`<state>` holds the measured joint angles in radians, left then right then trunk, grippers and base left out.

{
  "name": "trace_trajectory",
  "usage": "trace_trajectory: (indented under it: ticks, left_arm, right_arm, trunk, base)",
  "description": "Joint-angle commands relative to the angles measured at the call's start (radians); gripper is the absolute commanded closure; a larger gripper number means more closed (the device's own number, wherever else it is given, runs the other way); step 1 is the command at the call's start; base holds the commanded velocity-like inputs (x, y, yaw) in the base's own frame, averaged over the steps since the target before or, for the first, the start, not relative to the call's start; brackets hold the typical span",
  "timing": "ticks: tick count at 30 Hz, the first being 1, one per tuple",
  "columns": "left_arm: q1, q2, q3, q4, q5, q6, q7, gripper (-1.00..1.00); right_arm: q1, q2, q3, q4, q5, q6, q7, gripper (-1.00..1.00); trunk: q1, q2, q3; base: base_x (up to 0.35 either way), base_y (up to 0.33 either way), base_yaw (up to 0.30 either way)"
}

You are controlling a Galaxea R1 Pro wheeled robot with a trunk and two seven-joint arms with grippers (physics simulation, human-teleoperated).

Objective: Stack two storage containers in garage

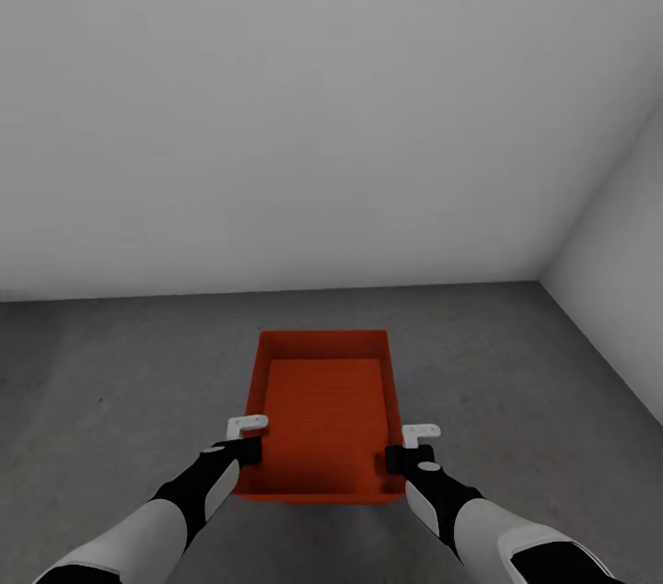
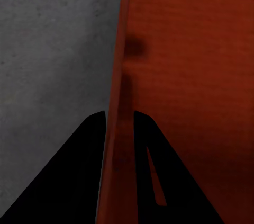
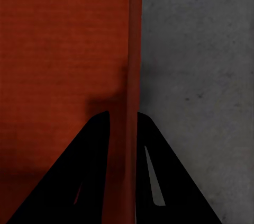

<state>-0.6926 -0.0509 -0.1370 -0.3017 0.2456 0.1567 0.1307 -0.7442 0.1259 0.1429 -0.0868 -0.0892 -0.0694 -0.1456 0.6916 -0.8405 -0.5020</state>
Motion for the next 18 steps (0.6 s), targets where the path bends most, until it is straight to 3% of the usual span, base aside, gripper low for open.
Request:
trace_trajectory:
  ticks: [1,18]
  left_arm:
    - [-0.001,0.000,0.022,-0.053,-0.014,-0.003,0.079,1.00]
    - [-0.001,0.000,0.022,-0.053,-0.015,-0.003,0.079,1.00]
  right_arm:
    - [0.000,0.000,0.006,0.004,-0.017,-0.005,-0.005,1.00]
    - [0.000,-0.002,0.006,0.004,-0.017,-0.005,-0.005,1.00]
  trunk:
    - [0.000,-0.001,-0.001]
    - [0.000,-0.001,-0.001]
  base:
    - [0.000,0.000,0.000]
    - [0.000,0.000,0.000]
